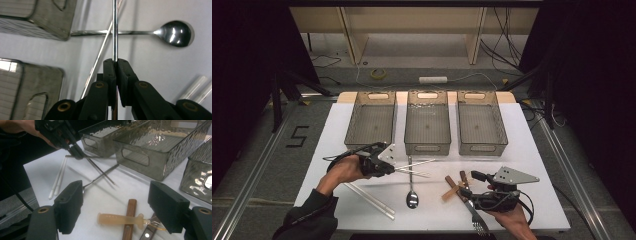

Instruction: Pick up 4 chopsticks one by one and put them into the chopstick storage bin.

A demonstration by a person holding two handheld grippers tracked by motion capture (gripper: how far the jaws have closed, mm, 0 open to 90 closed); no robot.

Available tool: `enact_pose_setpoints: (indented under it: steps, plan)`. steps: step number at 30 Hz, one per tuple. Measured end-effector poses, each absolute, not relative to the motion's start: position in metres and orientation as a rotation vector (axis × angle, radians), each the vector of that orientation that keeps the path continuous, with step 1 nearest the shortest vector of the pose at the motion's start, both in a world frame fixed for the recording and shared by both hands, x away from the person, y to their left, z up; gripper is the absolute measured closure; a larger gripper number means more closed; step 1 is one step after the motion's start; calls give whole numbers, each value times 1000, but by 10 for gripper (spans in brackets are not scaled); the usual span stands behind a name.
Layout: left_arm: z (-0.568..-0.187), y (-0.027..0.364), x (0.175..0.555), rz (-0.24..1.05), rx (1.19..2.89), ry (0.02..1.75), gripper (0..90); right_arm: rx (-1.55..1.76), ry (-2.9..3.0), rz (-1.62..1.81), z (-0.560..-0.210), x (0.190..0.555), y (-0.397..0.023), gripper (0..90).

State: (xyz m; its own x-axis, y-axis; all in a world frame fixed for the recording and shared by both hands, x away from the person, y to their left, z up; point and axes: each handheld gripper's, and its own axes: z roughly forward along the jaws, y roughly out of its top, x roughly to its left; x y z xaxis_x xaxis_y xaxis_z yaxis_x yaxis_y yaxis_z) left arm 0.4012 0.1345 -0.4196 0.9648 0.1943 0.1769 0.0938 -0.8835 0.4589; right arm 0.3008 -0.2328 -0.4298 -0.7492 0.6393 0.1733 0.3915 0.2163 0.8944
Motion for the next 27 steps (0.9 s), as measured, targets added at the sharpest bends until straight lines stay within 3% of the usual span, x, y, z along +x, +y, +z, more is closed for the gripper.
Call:
enact_pose_setpoints:
  steps: [27]
  plan:
    - [-373,175,436,411,2333,731,850,988,2255,1557,-430,302,-233,292]
